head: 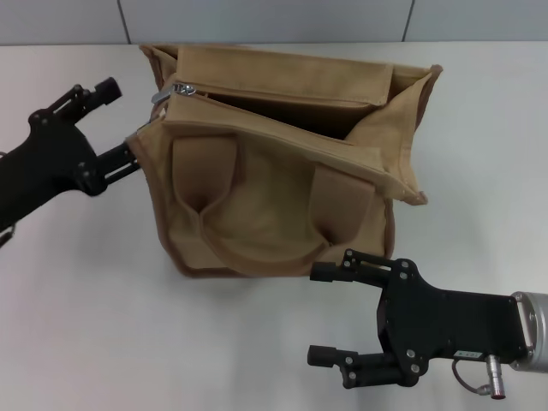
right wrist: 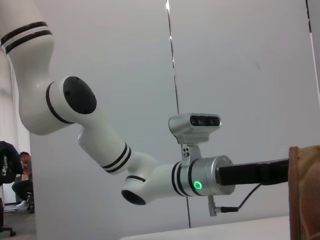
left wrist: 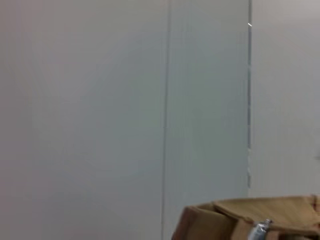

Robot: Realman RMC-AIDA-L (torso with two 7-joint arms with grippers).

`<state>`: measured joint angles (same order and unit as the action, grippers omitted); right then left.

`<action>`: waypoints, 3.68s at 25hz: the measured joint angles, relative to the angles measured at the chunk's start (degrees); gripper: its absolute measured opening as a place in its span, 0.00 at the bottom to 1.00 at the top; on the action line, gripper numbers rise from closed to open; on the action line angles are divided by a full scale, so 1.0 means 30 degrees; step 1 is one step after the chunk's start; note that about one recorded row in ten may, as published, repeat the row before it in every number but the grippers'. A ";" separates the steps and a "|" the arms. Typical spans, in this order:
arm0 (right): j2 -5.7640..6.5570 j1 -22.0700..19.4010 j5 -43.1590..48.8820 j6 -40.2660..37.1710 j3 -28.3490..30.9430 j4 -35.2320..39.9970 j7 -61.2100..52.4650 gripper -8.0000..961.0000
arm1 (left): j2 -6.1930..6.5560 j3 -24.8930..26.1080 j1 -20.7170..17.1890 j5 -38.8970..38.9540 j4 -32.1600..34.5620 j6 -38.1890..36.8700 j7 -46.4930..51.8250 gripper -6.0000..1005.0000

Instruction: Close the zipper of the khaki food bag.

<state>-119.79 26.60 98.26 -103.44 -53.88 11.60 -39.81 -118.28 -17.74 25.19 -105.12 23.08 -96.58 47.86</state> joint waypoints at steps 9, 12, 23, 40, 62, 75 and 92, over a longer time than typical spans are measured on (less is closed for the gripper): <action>-0.0001 0.0714 -0.0001 0.0013 -0.0145 -0.0662 0.0023 0.87 | -0.0099 -0.1683 0.0003 -0.0113 0.1533 0.0379 0.0691 0.81; 0.0000 0.0725 -0.0002 -0.0137 -0.0065 -0.0799 0.0291 0.87 | -0.0134 -0.2142 0.0415 0.0118 0.0987 0.1148 0.0412 0.81; -0.0022 0.0743 -0.0043 -0.0132 0.0086 -0.1382 0.0722 0.87 | -0.0160 -0.2135 0.0619 0.2651 0.0226 0.1518 0.0318 0.81; -0.0030 0.0743 -0.0060 -0.0050 0.0090 -0.1488 0.0732 0.87 | -0.0183 -0.2129 0.0467 0.2892 -0.1200 0.1435 -0.0905 0.76; -0.0030 0.0753 -0.0732 -0.0045 0.0090 -0.1858 0.1389 0.87 | -0.0181 -0.1942 0.0171 0.5221 -0.2290 0.0130 -0.0886 0.05; -0.0030 0.0795 -0.4630 -0.1372 0.0148 -0.2367 -0.0264 0.87 | -0.0302 -0.1979 0.2088 0.7191 -0.6058 -0.1576 -0.0441 0.03; -0.0031 0.5407 -0.7683 0.1183 -0.0192 -0.1961 -1.2003 0.87 | -0.0299 -0.1945 0.2635 0.7121 -0.7784 -0.2223 -0.0443 0.05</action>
<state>-119.89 42.82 75.21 -99.89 -54.46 5.72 -75.82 -119.18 -23.57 33.10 -83.76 -0.28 -103.25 46.53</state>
